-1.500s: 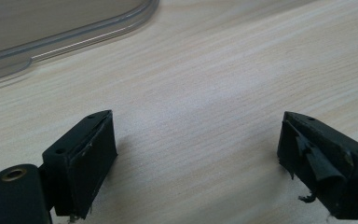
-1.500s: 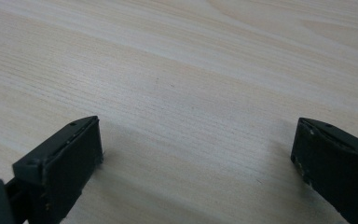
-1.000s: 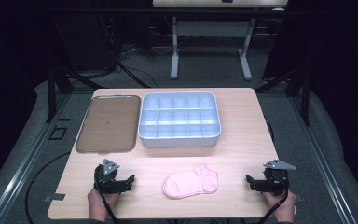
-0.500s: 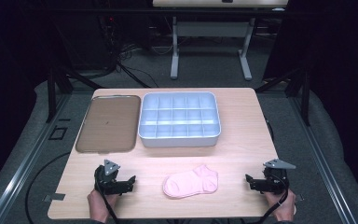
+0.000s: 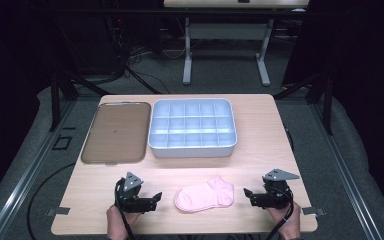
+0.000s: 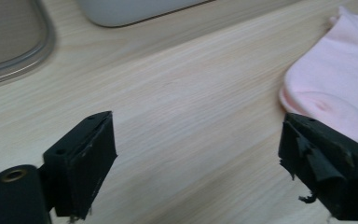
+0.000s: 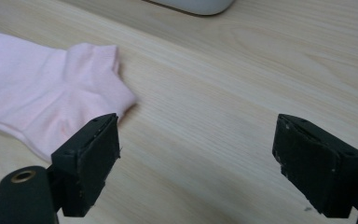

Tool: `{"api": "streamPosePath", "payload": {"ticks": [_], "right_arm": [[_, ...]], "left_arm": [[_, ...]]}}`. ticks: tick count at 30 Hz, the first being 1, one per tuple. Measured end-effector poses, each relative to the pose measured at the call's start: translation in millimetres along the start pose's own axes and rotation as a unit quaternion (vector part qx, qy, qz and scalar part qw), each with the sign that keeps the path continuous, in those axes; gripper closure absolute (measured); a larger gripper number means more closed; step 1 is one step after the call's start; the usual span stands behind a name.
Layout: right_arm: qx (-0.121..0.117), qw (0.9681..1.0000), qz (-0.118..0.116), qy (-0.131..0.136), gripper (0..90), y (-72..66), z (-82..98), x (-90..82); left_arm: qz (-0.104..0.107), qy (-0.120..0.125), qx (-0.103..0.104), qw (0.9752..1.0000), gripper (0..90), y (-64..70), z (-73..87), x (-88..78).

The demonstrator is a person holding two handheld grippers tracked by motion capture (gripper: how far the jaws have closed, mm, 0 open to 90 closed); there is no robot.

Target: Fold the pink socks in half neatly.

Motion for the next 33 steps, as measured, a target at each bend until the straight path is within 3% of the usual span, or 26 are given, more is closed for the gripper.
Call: {"api": "streamPosePath", "payload": {"ticks": [7, 8, 11, 15, 20, 27, 33], "right_arm": [[-0.008, 0.9995, -0.027, -0.014, 26.0, -21.2, -4.3, 12.6], [-0.012, 0.999, -0.04, -0.018, 33.8, -29.7, -5.5, 17.3], [-0.021, 0.9985, -0.043, -0.029, 39.7, -37.8, -6.2, 24.4], [-0.016, 0.9987, -0.037, -0.031, 47.9, -41.7, -8.3, 32.9], [-0.014, 0.9987, -0.035, -0.035, 56.7, -44.7, -9.4, 40.5], [-0.016, 0.9986, -0.034, -0.038, 62.6, -46.5, -9.2, 46.6], [-0.009, 0.9988, -0.03, -0.038, 65.6, -44.9, -8.2, 49.4]], "left_arm": [[0.035, -0.019, 0.008, 0.9992, 26.3, 14.3, 0.8, 13.8], [0.042, -0.017, 0.014, 0.9989, 27.9, 19.5, -1.7, 15.2], [0.055, -0.012, 0.015, 0.9983, 32.7, 25.8, -5.5, 15.7], [0.077, -0.009, 0.025, 0.9967, 41.6, 38.8, -14.4, 19.5], [0.094, -0.018, 0.029, 0.995, 50.5, 45.4, -15.0, 28.3], [0.106, -0.021, 0.027, 0.9937, 59.8, 49.8, -12.9, 34.7], [0.113, -0.029, 0.037, 0.9924, 71.7, 52.9, -7.9, 41.0]]}}
Point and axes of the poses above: each handheld gripper's, and its own axes: x roughly forward along the jaws, z roughly out of its underside, y roughly to its right, the point moved 9 cm from there along x, roughly forward along the jaws, and after that the axes turned 7 degrees about x, right-handed, at the moved point
